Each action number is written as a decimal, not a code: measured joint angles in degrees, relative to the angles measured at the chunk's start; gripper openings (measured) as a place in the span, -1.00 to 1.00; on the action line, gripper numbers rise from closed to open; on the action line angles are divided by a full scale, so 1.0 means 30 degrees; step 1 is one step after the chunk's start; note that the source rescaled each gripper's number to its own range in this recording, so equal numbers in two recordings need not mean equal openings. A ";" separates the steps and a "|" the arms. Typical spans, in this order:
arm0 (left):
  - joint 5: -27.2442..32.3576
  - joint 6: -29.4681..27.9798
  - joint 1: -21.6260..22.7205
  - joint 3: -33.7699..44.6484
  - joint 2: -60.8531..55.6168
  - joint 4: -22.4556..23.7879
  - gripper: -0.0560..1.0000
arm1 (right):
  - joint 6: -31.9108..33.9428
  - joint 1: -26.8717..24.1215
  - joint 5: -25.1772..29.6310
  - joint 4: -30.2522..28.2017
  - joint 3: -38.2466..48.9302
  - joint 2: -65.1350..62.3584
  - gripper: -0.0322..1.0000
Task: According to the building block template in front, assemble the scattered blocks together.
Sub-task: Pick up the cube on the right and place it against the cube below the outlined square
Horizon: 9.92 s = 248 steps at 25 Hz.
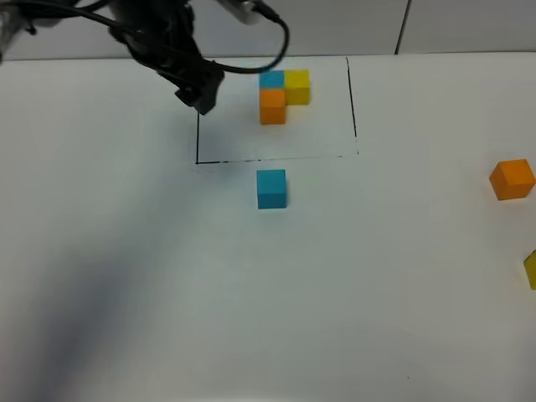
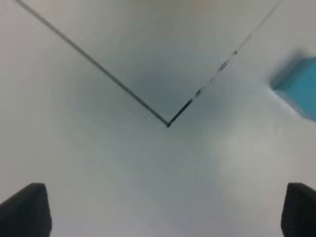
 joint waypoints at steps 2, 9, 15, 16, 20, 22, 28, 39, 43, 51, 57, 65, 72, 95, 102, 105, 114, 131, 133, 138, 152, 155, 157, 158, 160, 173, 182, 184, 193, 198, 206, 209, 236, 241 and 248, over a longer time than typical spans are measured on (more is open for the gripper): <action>-0.0139 -0.0614 0.0999 0.1345 -0.1143 -0.0048 0.95 | 0.0000 0.0000 0.0000 0.0000 0.0000 0.0000 0.51; -0.3178 -0.2483 0.4309 0.6471 -0.6470 -0.0053 0.95 | 0.0000 0.0000 0.0000 0.0000 0.0000 0.0000 0.51; -0.4886 -0.2947 0.4588 1.0654 -1.1795 -0.0169 0.94 | 0.0151 0.0000 0.0000 0.0000 0.0000 0.0000 0.51; -0.4930 -0.3266 0.4588 1.1237 -1.2656 -0.0169 0.94 | 0.0167 0.0000 0.0000 0.0000 0.0000 0.0000 0.51; -0.5295 -0.4848 0.4588 1.3206 -1.5914 0.0107 0.94 | 0.0192 0.0000 0.0000 0.0000 0.0000 0.0000 0.51; -0.5383 -0.5695 0.4588 1.3952 -1.7532 0.0557 0.94 | 0.0192 0.0000 0.0000 0.0000 0.0000 0.0000 0.51; -0.5383 -0.7057 0.4500 1.6170 -2.1403 0.0749 0.93 | 0.0200 0.0000 0.0000 0.0000 0.0000 0.0000 0.51; -0.6399 -0.7532 0.4272 2.1319 -2.7307 0.0819 0.84 | 0.0200 0.0000 0.0000 0.0000 0.0000 0.0000 0.51; -0.6437 -0.7719 0.4272 2.2946 -2.9809 0.0819 0.82 | 0.0219 0.0000 0.0000 0.0017 0.0000 0.0000 0.51; -0.6458 -0.8020 0.4272 2.5421 -3.3978 0.0819 0.77 | 0.0263 0.0000 0.0000 0.0017 0.0000 0.0000 0.51; -0.6494 -0.8035 0.4272 2.6543 -3.6263 0.0819 0.71 | 0.0263 0.0000 0.0000 0.0017 0.0000 0.0000 0.51; -0.5852 -0.8042 0.4272 2.8555 -3.8933 0.0604 0.63 | 0.0263 0.0000 0.0000 0.0017 0.0000 0.0000 0.51; -0.5267 -0.8409 0.4272 2.8899 -4.0262 0.0391 0.57 | 0.0263 0.0000 0.0000 0.0037 0.0000 0.0000 0.51; -0.2426 -0.9092 0.4272 2.9030 -4.0343 -0.0833 0.41 | 0.0263 0.0000 -0.0017 0.0077 0.0000 0.0000 0.51; -0.2374 -0.9047 0.4668 2.9053 -4.0343 -0.0833 0.41 | 0.0273 0.0000 -0.0017 0.0077 0.0000 0.0000 0.51; -0.2374 -0.9047 0.5352 2.9053 -4.0305 -0.0850 0.40 | 0.0273 0.0000 -0.0017 0.0093 0.0000 0.0000 0.51; -0.2374 -0.9047 0.6066 2.9075 -4.0286 -0.0864 0.40 | 0.0273 0.0000 -0.0017 0.0093 0.0000 0.0000 0.51; -0.2374 -0.9047 0.6622 2.9075 -4.0286 -0.0908 0.40 | 0.0273 0.0000 -0.0017 0.0140 0.0000 0.0000 0.51; -0.2374 -0.9047 0.6622 2.9075 -4.0286 -0.0908 0.40 | 0.0273 0.0000 -0.0017 0.0140 0.0000 0.0000 0.51; -0.2374 -0.9047 0.6622 2.9075 -4.0286 -0.0908 0.39 | 0.0273 0.0000 -0.0017 0.0140 0.0000 0.0000 0.51; -0.2374 -0.9047 0.6622 2.9075 -4.0286 -0.0908 0.39 | 0.0389 0.0000 -0.1231 -0.0763 -0.0841 0.3581 0.91; -0.2374 -0.9047 0.6622 2.9075 -4.0286 -0.0908 0.39 | 0.0399 0.0000 -0.2519 -0.1032 -0.2167 0.7483 1.00; -0.2374 -0.9047 0.6622 2.9075 -4.0286 -0.0908 0.39 | 0.0399 0.0000 -0.2796 -0.1124 -0.3332 1.0567 0.99; -0.2374 -0.9047 0.6622 2.9075 -4.0286 -0.0908 0.39 | 0.0377 0.0000 -0.2863 -0.1155 -0.4028 1.2316 0.99; -0.2374 -0.9047 0.6622 2.9075 -4.0286 -0.0908 0.39 | 0.0107 0.0000 -0.2939 -0.1171 -0.5315 1.5463 0.99; -0.2374 -0.9099 0.6622 2.9075 -4.0286 -0.0908 0.39 | -0.2850 -0.0630 -0.4850 -0.1038 -0.9596 2.6273 0.99; -0.2390 -0.9082 0.6622 2.9075 -4.0286 -0.0908 0.39 | -0.5490 -0.2557 -0.4880 0.0581 -1.3186 3.2412 1.00; -0.2390 -0.9082 0.6622 2.9075 -4.0286 -0.0908 0.39 | -0.5700 -0.2557 -0.4880 0.0643 -1.4140 3.3491 1.00; -0.2390 -0.9082 0.6622 2.9075 -4.0286 -0.0908 0.39 | -0.6391 -0.3179 -0.4383 0.0553 -1.6594 3.7146 1.00; -0.2390 -0.9082 0.6622 2.9075 -4.0286 -0.0912 0.39 | -0.7090 -0.3899 -0.4397 0.0514 -1.6599 3.8262 1.00; -0.2387 -0.9082 0.6622 2.9099 -4.0267 -0.0950 0.39 | -0.7608 -0.4098 -0.5575 0.0509 -1.6634 3.8901 1.00; -0.2390 -0.9082 0.6622 2.9099 -4.0267 -0.0966 0.39 | -0.7762 -0.4379 -0.5838 0.0684 -1.6634 3.8923 0.99; -0.2374 -0.9045 0.6622 2.9099 -4.0254 -0.1118 0.39 | -0.8100 -0.4445 -0.5515 0.0711 -1.6634 3.8923 0.77; -0.2374 -0.9045 0.6622 2.9099 -4.0254 -0.1100 0.39 | -0.8100 -0.4445 -0.5439 0.0694 -1.6634 3.8923 0.50; -0.2374 -0.9045 0.6622 2.9099 -4.0254 -0.1087 0.39 | -0.8180 -0.4445 -0.5398 0.0711 -1.6634 3.8923 -0.57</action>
